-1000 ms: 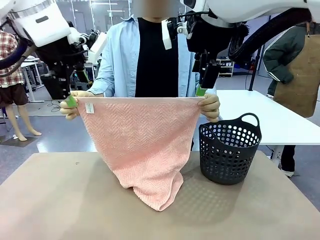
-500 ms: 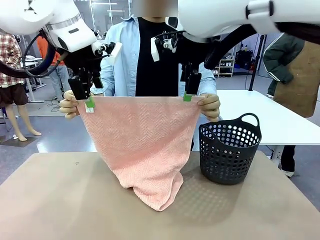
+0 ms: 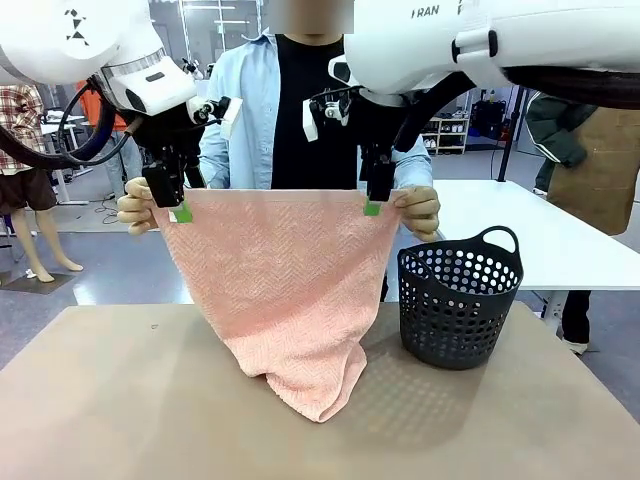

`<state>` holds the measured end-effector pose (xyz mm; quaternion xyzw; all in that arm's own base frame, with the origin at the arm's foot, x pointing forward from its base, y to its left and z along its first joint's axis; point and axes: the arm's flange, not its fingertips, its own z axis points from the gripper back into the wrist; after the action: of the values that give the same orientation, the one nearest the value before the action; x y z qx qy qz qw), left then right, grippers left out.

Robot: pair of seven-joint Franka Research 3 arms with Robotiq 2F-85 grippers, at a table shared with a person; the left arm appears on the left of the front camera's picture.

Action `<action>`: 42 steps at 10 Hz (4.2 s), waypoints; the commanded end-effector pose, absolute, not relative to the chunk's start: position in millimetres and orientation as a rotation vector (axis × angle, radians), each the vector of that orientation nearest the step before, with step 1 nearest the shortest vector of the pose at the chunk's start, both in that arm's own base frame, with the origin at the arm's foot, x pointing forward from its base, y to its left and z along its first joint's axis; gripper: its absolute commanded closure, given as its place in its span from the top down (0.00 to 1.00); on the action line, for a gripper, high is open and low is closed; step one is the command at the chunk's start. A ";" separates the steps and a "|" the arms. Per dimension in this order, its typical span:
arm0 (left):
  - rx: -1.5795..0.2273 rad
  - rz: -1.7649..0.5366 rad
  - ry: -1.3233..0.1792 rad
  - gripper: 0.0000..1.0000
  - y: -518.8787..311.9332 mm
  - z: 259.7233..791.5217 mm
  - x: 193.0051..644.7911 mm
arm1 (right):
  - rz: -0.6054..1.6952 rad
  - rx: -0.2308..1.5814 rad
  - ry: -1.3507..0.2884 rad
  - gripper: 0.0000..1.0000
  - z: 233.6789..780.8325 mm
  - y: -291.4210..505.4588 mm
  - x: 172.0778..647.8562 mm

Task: Fold the towel.
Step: Grab the top end of the 100 cm Hotel Towel extended by the human, then release the end of the 100 cm Hotel Towel you were holding and grab the top end of the folded side.

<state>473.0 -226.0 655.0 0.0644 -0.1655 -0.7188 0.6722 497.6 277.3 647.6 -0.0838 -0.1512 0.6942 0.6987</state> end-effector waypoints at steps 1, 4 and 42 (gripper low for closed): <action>0.098 -1.594 -0.352 1.00 -227.9 648.4 476.8 | 1.579 -0.121 -0.294 1.00 645.5 282.1 507.4; 0.092 -1.597 -0.325 0.08 -228.1 640.9 484.7 | 1.592 -0.095 -0.255 0.69 637.5 288.8 512.0; 0.086 -1.617 -0.281 0.00 -227.5 631.0 485.4 | 1.576 -0.097 -0.225 0.00 630.6 291.5 511.7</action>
<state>484.9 -228.6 630.8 0.0379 -0.1252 -0.7210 0.6805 511.1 292.4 630.3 -0.0391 -0.1013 0.7081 0.6978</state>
